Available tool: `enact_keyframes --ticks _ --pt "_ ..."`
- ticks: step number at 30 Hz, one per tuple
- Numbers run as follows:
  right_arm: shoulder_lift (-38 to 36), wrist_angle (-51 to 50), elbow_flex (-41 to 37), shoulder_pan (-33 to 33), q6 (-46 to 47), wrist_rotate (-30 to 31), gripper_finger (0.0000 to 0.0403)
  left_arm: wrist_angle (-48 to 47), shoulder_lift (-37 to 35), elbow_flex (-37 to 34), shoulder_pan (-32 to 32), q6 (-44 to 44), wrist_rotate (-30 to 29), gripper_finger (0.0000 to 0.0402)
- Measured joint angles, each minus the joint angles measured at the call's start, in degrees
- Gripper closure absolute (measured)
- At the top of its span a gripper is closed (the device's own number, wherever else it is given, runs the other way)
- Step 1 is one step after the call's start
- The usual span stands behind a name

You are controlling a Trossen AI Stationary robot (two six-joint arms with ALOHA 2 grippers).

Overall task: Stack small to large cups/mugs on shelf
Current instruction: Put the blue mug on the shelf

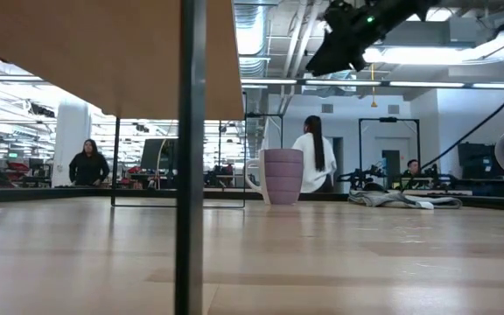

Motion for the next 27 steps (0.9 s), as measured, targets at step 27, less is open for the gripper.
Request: enact_keyframes --ticks 27 --pt "5.4 -7.6 6.7 7.1 14.9 -0.2 0.0178 -11.1 0.0 0.0 0.0 0.0 0.0 0.0303"
